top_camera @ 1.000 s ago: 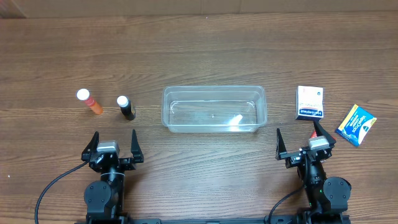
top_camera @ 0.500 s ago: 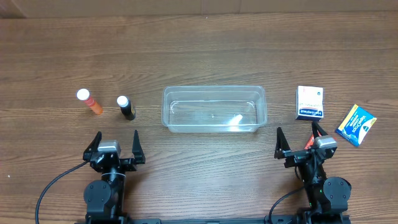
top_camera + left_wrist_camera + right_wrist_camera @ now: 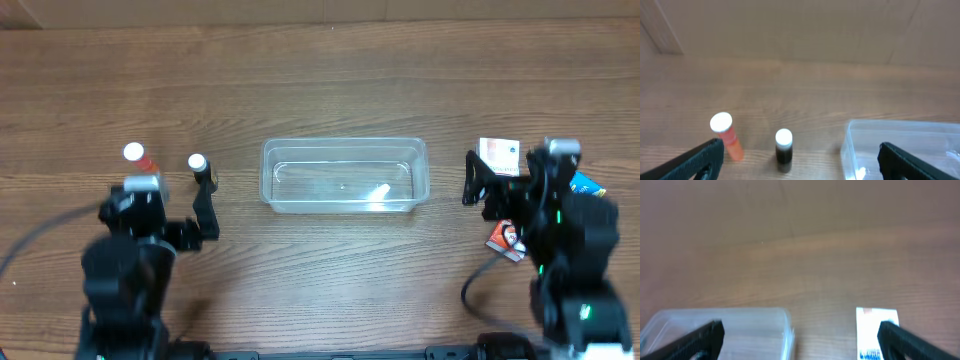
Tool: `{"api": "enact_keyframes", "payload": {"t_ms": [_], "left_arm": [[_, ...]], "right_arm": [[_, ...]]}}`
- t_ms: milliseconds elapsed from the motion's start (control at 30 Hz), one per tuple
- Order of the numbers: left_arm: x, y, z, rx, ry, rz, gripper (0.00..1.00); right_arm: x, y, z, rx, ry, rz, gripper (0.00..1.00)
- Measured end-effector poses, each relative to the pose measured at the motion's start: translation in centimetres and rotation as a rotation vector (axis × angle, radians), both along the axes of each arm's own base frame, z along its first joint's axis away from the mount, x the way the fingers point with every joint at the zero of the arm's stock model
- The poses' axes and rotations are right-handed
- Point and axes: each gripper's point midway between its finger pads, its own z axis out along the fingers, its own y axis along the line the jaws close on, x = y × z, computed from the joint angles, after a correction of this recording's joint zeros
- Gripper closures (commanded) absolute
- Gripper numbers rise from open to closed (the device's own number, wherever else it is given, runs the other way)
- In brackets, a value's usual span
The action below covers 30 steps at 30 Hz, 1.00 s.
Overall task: Pack container
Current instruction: 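Move the left gripper to the dark bottle and grasp it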
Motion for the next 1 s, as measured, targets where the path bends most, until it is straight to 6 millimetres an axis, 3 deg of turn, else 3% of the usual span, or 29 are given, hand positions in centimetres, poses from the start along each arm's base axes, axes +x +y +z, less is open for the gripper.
{"api": "enact_keyframes", "payload": {"t_ms": [100,233,433,567,633,767,1000], "left_arm": [[1.5,0.0,-0.7,0.001,0.216,0.0,0.0],[1.2,-0.4,-1.9,-0.01,0.494,-0.019,0.0],[1.5,-1.3,-0.5,-0.043,0.597,-0.061,0.0],[3.9,-1.1,-0.6,-0.047,0.643,-0.053,0.0],[5.3,-0.7,-2.0,-0.035,0.695,-0.035,0.0],[7.3,-0.1,-7.1,-0.021,0.864,-0.01,0.0],[8.9,0.2,-14.0,-0.012,1.063,0.004,0.0]], "right_arm": [[1.5,0.0,-1.7,-0.003,0.261,-0.002,0.0],[0.9,0.0,-4.2,-0.005,0.524,-0.002,0.0],[0.3,0.0,-5.1,-0.006,0.595,-0.001,0.0],[0.4,0.0,-4.9,-0.006,0.59,-0.001,0.0],[0.4,0.0,-4.9,-0.005,0.592,-0.001,0.0],[0.2,0.0,-5.0,-0.006,0.601,-0.001,0.0],[0.2,0.0,-5.1,-0.006,0.602,-0.001,0.0]]}}
